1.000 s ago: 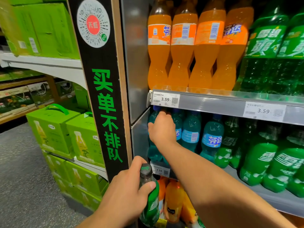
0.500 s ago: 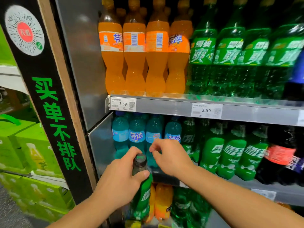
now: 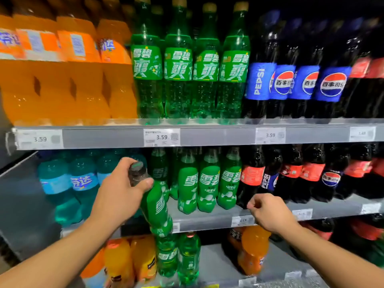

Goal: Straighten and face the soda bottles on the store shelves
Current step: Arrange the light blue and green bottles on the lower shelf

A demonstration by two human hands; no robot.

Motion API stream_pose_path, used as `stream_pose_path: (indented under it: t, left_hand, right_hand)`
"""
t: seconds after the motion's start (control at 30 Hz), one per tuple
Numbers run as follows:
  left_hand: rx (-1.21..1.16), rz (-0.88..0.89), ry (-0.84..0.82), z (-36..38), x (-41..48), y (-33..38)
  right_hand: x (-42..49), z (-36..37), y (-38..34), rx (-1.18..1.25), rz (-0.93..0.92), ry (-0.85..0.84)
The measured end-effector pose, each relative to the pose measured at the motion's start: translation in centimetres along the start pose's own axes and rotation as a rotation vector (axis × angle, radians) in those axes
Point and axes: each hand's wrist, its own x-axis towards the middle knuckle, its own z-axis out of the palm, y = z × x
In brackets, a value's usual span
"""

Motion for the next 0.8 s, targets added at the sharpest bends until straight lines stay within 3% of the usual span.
stream_pose_path:
  t: [0.27,0.6,0.8]
  left_hand:
    - [-0.047,0.033,0.040,0.6,1.2,2.4]
    - [0.044,0.101,0.084,2.1,1.6,1.4]
    - [0.109,0.051,0.076,4.4,2.5,0.7]
  right_hand:
    - [1.6,-2.9,4.5,0.079,0.100,0.025]
    - [3.3,-2.0,4.4,0.106,0.119,0.024]
    - [3.7,-2.1,4.5,0.110,0.142,0.038]
